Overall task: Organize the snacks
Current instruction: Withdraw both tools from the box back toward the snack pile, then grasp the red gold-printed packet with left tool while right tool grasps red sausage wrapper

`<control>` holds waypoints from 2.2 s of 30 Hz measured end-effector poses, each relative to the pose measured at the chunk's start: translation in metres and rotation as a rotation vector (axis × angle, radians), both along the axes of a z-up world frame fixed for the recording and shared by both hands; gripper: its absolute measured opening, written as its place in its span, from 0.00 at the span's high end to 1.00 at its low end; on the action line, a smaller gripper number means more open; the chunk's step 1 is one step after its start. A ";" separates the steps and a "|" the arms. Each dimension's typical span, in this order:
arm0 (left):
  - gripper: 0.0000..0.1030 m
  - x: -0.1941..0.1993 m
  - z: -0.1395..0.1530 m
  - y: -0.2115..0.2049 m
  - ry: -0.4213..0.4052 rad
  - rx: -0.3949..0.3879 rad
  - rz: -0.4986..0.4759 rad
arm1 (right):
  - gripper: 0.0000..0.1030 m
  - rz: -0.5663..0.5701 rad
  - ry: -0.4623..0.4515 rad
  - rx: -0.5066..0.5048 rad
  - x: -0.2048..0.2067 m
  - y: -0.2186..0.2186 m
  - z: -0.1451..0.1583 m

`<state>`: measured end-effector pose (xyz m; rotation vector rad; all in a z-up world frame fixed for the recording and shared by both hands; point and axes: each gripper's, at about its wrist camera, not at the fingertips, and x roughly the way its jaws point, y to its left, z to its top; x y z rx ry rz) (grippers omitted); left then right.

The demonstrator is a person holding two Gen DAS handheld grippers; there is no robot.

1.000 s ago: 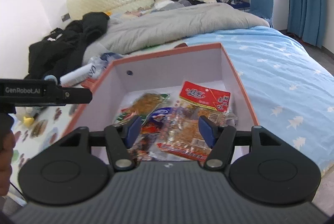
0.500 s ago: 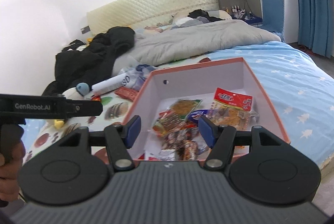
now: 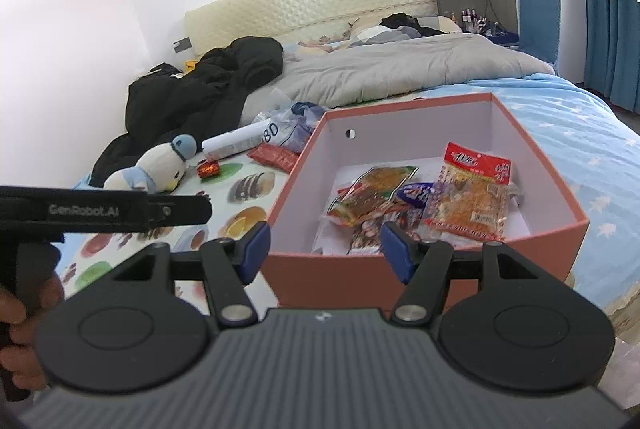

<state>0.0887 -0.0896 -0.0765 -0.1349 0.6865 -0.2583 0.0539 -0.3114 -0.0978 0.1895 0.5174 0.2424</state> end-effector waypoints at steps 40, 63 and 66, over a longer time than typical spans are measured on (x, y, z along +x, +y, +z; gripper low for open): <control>0.23 0.195 -0.130 0.175 0.019 -0.001 0.311 | 0.39 0.321 0.063 -0.101 0.228 0.154 -0.009; 0.24 0.380 -0.160 0.211 0.065 0.150 0.388 | 0.40 0.323 0.433 -0.379 0.454 0.220 -0.094; 0.24 0.388 -0.166 0.211 0.076 0.172 0.404 | 0.39 0.338 0.453 -0.392 0.462 0.222 -0.101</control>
